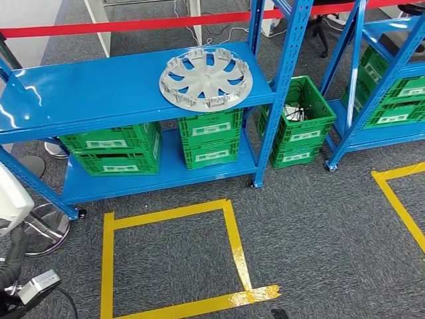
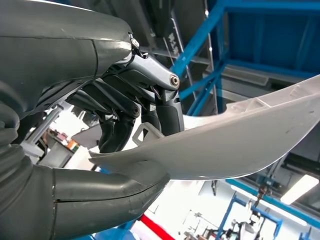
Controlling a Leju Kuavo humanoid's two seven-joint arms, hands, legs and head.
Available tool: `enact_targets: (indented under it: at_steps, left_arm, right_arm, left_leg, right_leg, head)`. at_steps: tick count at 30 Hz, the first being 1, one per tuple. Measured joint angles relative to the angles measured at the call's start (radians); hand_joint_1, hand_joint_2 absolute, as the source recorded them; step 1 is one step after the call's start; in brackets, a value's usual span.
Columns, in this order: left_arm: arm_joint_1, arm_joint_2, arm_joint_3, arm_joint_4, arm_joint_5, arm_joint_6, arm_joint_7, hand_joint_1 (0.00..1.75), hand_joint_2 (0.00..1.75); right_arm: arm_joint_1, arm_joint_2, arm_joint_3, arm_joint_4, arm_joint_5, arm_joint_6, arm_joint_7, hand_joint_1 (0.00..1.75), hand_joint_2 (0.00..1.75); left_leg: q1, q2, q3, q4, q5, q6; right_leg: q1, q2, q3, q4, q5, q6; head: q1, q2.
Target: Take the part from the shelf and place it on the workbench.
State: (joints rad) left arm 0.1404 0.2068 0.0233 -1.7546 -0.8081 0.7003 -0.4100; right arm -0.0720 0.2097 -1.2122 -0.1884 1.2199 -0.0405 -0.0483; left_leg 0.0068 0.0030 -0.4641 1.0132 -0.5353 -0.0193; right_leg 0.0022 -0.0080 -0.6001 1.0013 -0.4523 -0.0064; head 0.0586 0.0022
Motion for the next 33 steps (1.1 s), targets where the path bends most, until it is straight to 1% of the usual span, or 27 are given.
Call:
enact_targets:
  at_steps: [1, 2, 3, 4, 5, 6, 8, 9, 10, 11, 12, 13, 15, 16, 17, 18, 19, 20, 21, 23, 24, 25, 26, 28, 30, 31, 33]
  left_arm:
    - [-0.001, -0.001, 0.000, 0.000, 0.001, 0.000, 0.001, 1.75, 1.75]
    - [-0.001, -0.002, 0.000, -0.001, 0.002, 0.000, 0.002, 1.75, 1.75]
    - [-0.002, -0.004, -0.001, -0.001, 0.004, 0.000, 0.002, 1.75, 1.75]
    - [-0.004, -0.006, -0.002, -0.001, 0.006, -0.001, 0.003, 1.75, 1.75]
    - [-0.008, -0.008, -0.004, -0.001, 0.009, -0.002, 0.006, 1.75, 1.75]
    - [-0.013, -0.010, -0.009, -0.001, 0.011, -0.005, 0.011, 1.75, 1.75]
    - [-0.022, -0.013, -0.022, -0.001, 0.012, -0.011, 0.025, 1.75, 1.75]
    - [-0.025, -0.014, -0.028, -0.001, 0.011, -0.014, 0.031, 1.75, 1.75]
    - [-0.028, -0.015, -0.034, -0.001, 0.010, -0.016, 0.035, 1.75, 1.75]
    - [-0.030, -0.016, -0.039, -0.001, 0.010, -0.017, 0.038, 1.75, 1.75]
    - [-0.034, -0.016, -0.045, -0.001, 0.009, -0.019, 0.041, 1.75, 1.75]
    - [-0.039, -0.016, -0.052, -0.001, 0.006, -0.022, 0.047, 1.75, 1.75]
    - [-0.051, -0.014, -0.067, -0.004, -0.007, -0.029, 0.069, 1.75, 1.75]
    - [-0.056, -0.011, -0.075, -0.005, -0.016, -0.032, 0.081, 1.75, 1.75]
    - [-0.061, -0.008, -0.082, -0.007, -0.023, -0.034, 0.090, 1.75, 1.75]
    - [-0.065, -0.005, -0.089, -0.008, -0.029, -0.036, 0.097, 1.75, 1.75]
    - [-0.069, -0.001, -0.095, -0.008, -0.033, -0.036, 0.101, 1.75, 1.75]
    - [-0.073, 0.003, -0.100, -0.009, -0.036, -0.036, 0.104, 1.75, 1.75]
    - [-0.076, 0.006, -0.103, -0.009, -0.037, -0.036, 0.107, 1.75, 1.75]
    - [-0.086, 0.012, -0.111, -0.009, -0.037, -0.036, 0.110, 1.75, 1.75]
    - [-0.091, 0.013, -0.115, -0.009, -0.037, -0.036, 0.110, 1.75, 1.75]
    - [-0.095, 0.014, -0.119, -0.009, -0.036, -0.036, 0.111, 1.75, 1.75]
    - [-0.100, 0.015, -0.124, -0.009, -0.036, -0.036, 0.111, 1.75, 1.75]
    - [-0.112, 0.018, -0.132, -0.009, -0.034, -0.037, 0.111, 1.75, 1.75]
    - [-0.125, 0.022, -0.143, -0.008, -0.031, -0.037, 0.111, 1.75, 1.75]
    - [-0.130, 0.024, -0.149, -0.008, -0.031, -0.037, 0.111, 1.75, 1.75]
    - [-0.137, 0.026, -0.159, -0.005, -0.028, -0.037, 0.111, 1.75, 1.75]
  right_arm:
    - [0.000, 0.000, -0.001, 0.000, -0.001, -0.002, -0.002, 0.00, 0.00]
    - [0.001, 0.000, -0.001, 0.000, -0.003, -0.005, -0.004, 0.00, 0.00]
    - [0.002, 0.000, -0.002, 0.000, -0.006, -0.009, -0.007, 0.00, 0.00]
    - [0.004, 0.000, -0.003, 0.000, -0.009, -0.013, -0.011, 0.00, 0.00]
    - [0.006, 0.000, -0.005, -0.001, -0.014, -0.017, -0.016, 0.00, 0.00]
    - [0.006, 0.000, -0.006, -0.001, -0.019, -0.019, -0.021, 0.00, 0.00]
    - [0.007, 0.000, -0.009, -0.002, -0.025, -0.021, -0.030, 0.00, 0.00]
    - [0.008, 0.000, -0.010, -0.002, -0.027, -0.021, -0.033, 0.00, 0.00]
    - [0.008, 0.000, -0.010, -0.004, -0.028, -0.021, -0.035, 0.00, 0.00]
    - [0.008, 0.000, -0.010, -0.005, -0.029, -0.020, -0.037, 0.00, 0.00]
    - [0.009, 0.000, -0.011, -0.007, -0.031, -0.018, -0.040, 0.00, 0.00]
    - [0.009, -0.001, -0.011, -0.009, -0.032, -0.014, -0.045, 0.00, 0.00]
    - [0.009, -0.003, -0.011, -0.012, -0.035, -0.004, -0.057, 0.00, 0.00]
    - [0.009, -0.004, -0.012, -0.013, -0.035, 0.001, -0.061, 0.00, 0.00]
    - [0.011, -0.004, -0.012, -0.014, -0.036, 0.005, -0.064, 0.00, 0.00]
    - [0.014, -0.005, -0.014, -0.014, -0.037, 0.007, -0.065, 0.00, 0.00]
    - [0.017, -0.005, -0.015, -0.014, -0.037, 0.010, -0.065, 0.00, 0.00]
    - [0.020, -0.006, -0.017, -0.014, -0.039, 0.012, -0.065, 0.00, 0.00]
    - [0.022, -0.006, -0.019, -0.014, -0.042, 0.013, -0.063, 0.00, 0.00]
    - [0.023, -0.006, -0.023, -0.014, -0.049, 0.014, -0.057, 0.00, 0.00]
    - [0.023, -0.006, -0.025, -0.014, -0.051, 0.014, -0.054, 0.00, 0.00]
    - [0.023, -0.006, -0.027, -0.014, -0.053, 0.014, -0.051, 0.00, 0.00]
    - [0.023, -0.006, -0.028, -0.014, -0.054, 0.014, -0.049, 0.00, 0.00]
    - [0.023, -0.006, -0.029, -0.014, -0.055, 0.014, -0.045, 0.00, 0.00]
    - [0.022, -0.006, -0.031, -0.014, -0.057, 0.015, -0.041, 0.00, 0.00]
    - [0.022, -0.006, -0.033, -0.014, -0.057, 0.015, -0.040, 0.00, 0.00]
    - [0.024, -0.006, -0.036, -0.014, -0.060, 0.015, -0.036, 0.00, 0.00]
  left_leg:
    - [-0.003, -0.001, 0.015, -0.032, -0.010, 0.006]
    - [-0.005, -0.001, 0.014, -0.043, -0.008, 0.012]
    - [-0.004, 0.001, 0.005, -0.044, 0.000, 0.019]
    - [-0.003, 0.003, -0.006, -0.045, 0.011, 0.027]
    - [-0.002, 0.005, -0.018, -0.047, 0.023, 0.035]
    - [-0.001, 0.007, -0.032, -0.048, 0.036, 0.042]
    - [-0.003, 0.007, -0.063, -0.047, 0.060, 0.049]
    - [-0.005, 0.007, -0.080, -0.046, 0.073, 0.049]
    - [-0.007, 0.008, -0.097, -0.044, 0.085, 0.049]
    - [-0.008, 0.009, -0.114, -0.042, 0.096, 0.048]
    - [-0.010, 0.009, -0.129, -0.039, 0.107, 0.047]
    - [-0.011, 0.009, -0.143, -0.036, 0.117, 0.045]
    - [-0.014, 0.010, -0.162, -0.029, 0.136, 0.039]
    - [-0.015, 0.011, -0.167, -0.029, 0.146, 0.035]
    - [-0.014, 0.012, -0.170, -0.031, 0.156, 0.030]
    - [-0.013, 0.012, -0.173, -0.034, 0.163, 0.025]
    - [-0.012, 0.010, -0.178, -0.033, 0.157, 0.020]
    - [-0.011, 0.008, -0.186, -0.015, 0.131, 0.014]
    - [-0.010, 0.006, -0.197, 0.023, 0.089, 0.008]
    - [-0.005, 0.004, -0.226, 0.156, -0.012, -0.001]
    - [-0.003, 0.004, -0.236, 0.222, -0.040, -0.004]
    - [-0.002, 0.004, -0.234, 0.264, -0.047, -0.007]
    - [0.000, 0.004, -0.217, 0.269, -0.034, -0.008]
    - [0.003, 0.004, -0.139, 0.172, 0.012, -0.007]
    - [0.001, 0.001, -0.065, 0.051, 0.022, 0.000]
    - [-0.001, -0.001, -0.048, 0.018, 0.017, 0.004]
    - [-0.004, -0.001, -0.047, 0.001, 0.018, 0.014]
  right_leg:
    - [0.000, 0.001, -0.007, 0.002, 0.009, 0.007]
    - [0.000, 0.001, -0.011, 0.001, 0.019, 0.014]
    - [-0.002, 0.002, -0.017, 0.001, 0.023, 0.021]
    - [-0.003, 0.003, -0.024, 0.007, 0.012, 0.027]
    - [-0.004, 0.004, -0.037, 0.029, -0.018, 0.032]
    - [-0.005, 0.005, -0.053, 0.072, -0.066, 0.036]
    - [-0.005, 0.006, -0.086, 0.198, -0.162, 0.041]
    - [-0.005, 0.006, -0.092, 0.254, -0.180, 0.042]
    - [-0.004, 0.006, -0.087, 0.285, -0.172, 0.041]
    - [-0.004, 0.006, -0.066, 0.285, -0.145, 0.039]
    - [-0.004, 0.006, -0.028, 0.249, -0.111, 0.036]
    - [-0.003, 0.006, 0.026, 0.183, -0.089, 0.030]
    - [0.001, 0.006, 0.140, 0.018, -0.096, 0.021]
    - [0.004, 0.006, 0.173, -0.037, -0.108, 0.018]
    - [0.006, 0.007, 0.186, -0.065, -0.114, 0.016]
    - [0.005, 0.006, 0.180, -0.072, -0.110, 0.013]
    - [0.003, 0.005, 0.174, -0.071, -0.099, 0.006]
    - [0.001, 0.003, 0.166, -0.071, -0.088, -0.001]
    - [-0.002, 0.002, 0.156, -0.069, -0.077, -0.009]
    - [-0.002, 0.001, 0.128, -0.055, -0.062, -0.016]
    - [-0.002, 0.000, 0.110, -0.046, -0.056, -0.016]
    - [-0.002, 0.000, 0.093, -0.035, -0.051, -0.016]
    - [-0.002, 0.000, 0.075, -0.024, -0.047, -0.015]
    - [-0.003, 0.001, 0.047, -0.001, -0.042, -0.011]
    - [-0.001, 0.002, 0.025, 0.016, -0.035, -0.002]
    - [-0.001, 0.002, 0.018, 0.021, -0.030, 0.003]
    - [-0.001, 0.002, 0.008, 0.021, -0.016, 0.017]
  head:
    - [0.000, 0.000]
    - [0.001, 0.000]
    - [0.000, 0.000]
    - [0.000, 0.000]
    - [0.002, 0.000]
    - [0.003, 0.000]
    - [0.006, 0.000]
    - [0.006, 0.000]
    - [0.006, 0.000]
    - [0.006, 0.000]
    - [0.006, 0.000]
    - [0.006, 0.000]
    - [0.005, 0.000]
    - [0.005, 0.000]
    - [0.005, 0.000]
    - [0.005, 0.000]
    - [0.005, 0.000]
    - [0.004, 0.000]
    - [0.003, 0.000]
    - [-0.001, 0.000]
    - [-0.001, 0.000]
    - [-0.001, 0.000]
    - [-0.001, 0.000]
    - [-0.001, 0.000]
    - [-0.001, 0.000]
    - [-0.001, 0.000]
    - [0.000, 0.000]
